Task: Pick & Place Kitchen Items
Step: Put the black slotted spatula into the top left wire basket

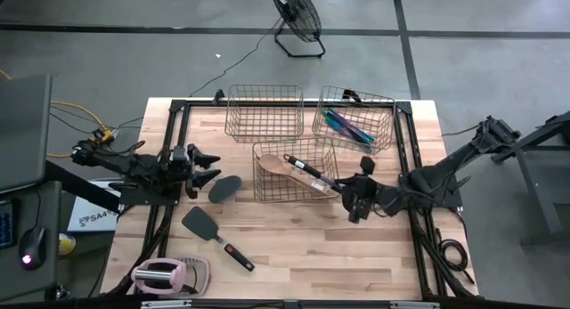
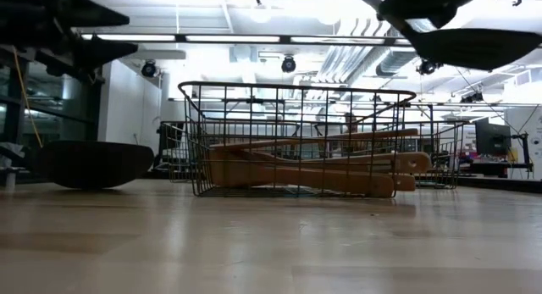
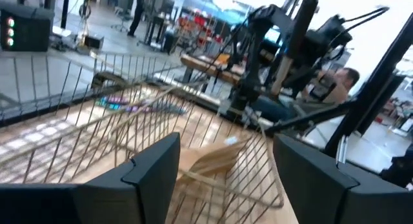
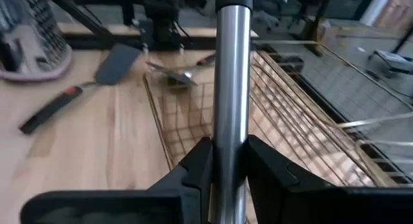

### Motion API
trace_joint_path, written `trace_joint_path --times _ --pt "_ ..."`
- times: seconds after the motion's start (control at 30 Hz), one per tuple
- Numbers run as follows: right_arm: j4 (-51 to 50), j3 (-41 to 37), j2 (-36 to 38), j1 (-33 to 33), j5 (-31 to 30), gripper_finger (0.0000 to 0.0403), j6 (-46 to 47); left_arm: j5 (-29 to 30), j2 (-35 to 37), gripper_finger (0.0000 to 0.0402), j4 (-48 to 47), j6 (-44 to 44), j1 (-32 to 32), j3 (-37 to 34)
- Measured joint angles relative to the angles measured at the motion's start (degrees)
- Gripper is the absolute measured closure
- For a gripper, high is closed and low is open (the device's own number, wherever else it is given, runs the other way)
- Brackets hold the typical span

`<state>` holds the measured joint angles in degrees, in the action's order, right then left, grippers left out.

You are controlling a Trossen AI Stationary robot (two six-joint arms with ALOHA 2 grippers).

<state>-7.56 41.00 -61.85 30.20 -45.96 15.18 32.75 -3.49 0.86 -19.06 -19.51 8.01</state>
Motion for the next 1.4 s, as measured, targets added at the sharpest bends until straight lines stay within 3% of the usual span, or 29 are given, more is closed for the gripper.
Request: trace_joint_path --times 0.27,0.57,0.93,1.13,1.4 --pt "22.1 -7.6 0.6 -8.0 10.1 0.0337 -11.3 -0.7 -11.4 0.0158 17.6 6.1 0.0 0.0" --pt "31.0 -8.4 0.1 -15.6 18.6 0.0337 -16.3 -1.5 -27.2 0.0158 39.0 10.5 0.0 1.0" --pt "34.7 -8.4 -3.0 -18.5 22.2 0.0337 -16.6 -3.4 -46.3 0.0158 39.6 20.6 1.3 19.2" --pt "38.8 -8.3 -4.3 -19.8 27.2 0.0337 -16.6 -16.8 -56.2 0.0158 39.6 22.5 8.3 27.6" --pt "40.4 -8.3 -4.0 -20.2 29.6 0.0337 -17.9 -25.8 -63.7 0.0158 39.7 17.1 16.5 33.3"
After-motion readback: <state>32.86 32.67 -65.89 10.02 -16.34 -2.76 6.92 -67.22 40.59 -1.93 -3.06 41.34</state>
